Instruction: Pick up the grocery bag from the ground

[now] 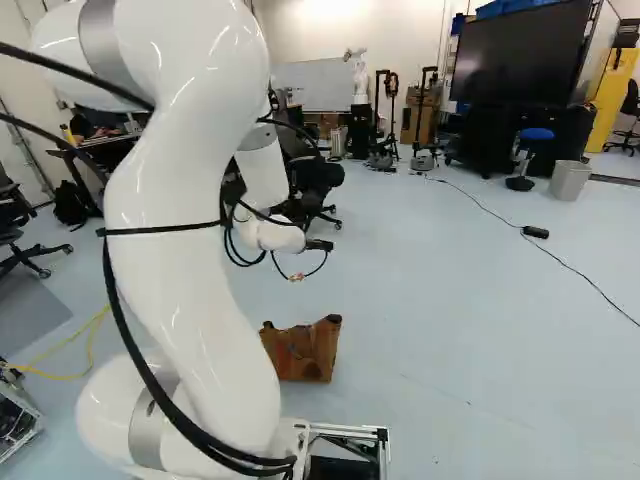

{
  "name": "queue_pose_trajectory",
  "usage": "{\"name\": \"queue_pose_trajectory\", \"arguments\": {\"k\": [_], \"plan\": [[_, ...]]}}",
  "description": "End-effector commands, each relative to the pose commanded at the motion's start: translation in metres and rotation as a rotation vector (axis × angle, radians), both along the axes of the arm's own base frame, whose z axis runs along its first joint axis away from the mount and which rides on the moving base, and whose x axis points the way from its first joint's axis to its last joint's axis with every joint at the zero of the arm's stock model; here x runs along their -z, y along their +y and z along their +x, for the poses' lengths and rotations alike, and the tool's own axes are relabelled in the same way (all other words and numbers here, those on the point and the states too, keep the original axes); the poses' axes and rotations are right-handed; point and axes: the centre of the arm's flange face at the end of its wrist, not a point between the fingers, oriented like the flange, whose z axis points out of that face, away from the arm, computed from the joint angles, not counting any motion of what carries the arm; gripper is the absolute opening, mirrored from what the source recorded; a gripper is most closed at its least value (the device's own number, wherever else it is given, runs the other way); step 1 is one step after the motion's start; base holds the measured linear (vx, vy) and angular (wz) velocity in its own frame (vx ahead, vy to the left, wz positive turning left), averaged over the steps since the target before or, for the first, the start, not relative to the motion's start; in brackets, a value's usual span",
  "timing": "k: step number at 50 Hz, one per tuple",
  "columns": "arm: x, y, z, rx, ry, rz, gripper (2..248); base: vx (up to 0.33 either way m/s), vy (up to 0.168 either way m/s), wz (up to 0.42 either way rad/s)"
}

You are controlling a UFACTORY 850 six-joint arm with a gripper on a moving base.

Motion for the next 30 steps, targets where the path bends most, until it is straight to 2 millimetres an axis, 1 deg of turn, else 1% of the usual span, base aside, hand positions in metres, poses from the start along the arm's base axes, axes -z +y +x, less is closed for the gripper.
{"name": "queue_pose_trajectory", "arguments": {"k": [15,30], "plan": [[0.026,0.013,0.026,-0.049,0.080,-0.011,247,0.000,0.000,0.000],[0.049,0.016,0.030,-0.079,0.175,-0.025,247,0.000,0.000,0.000]]}}
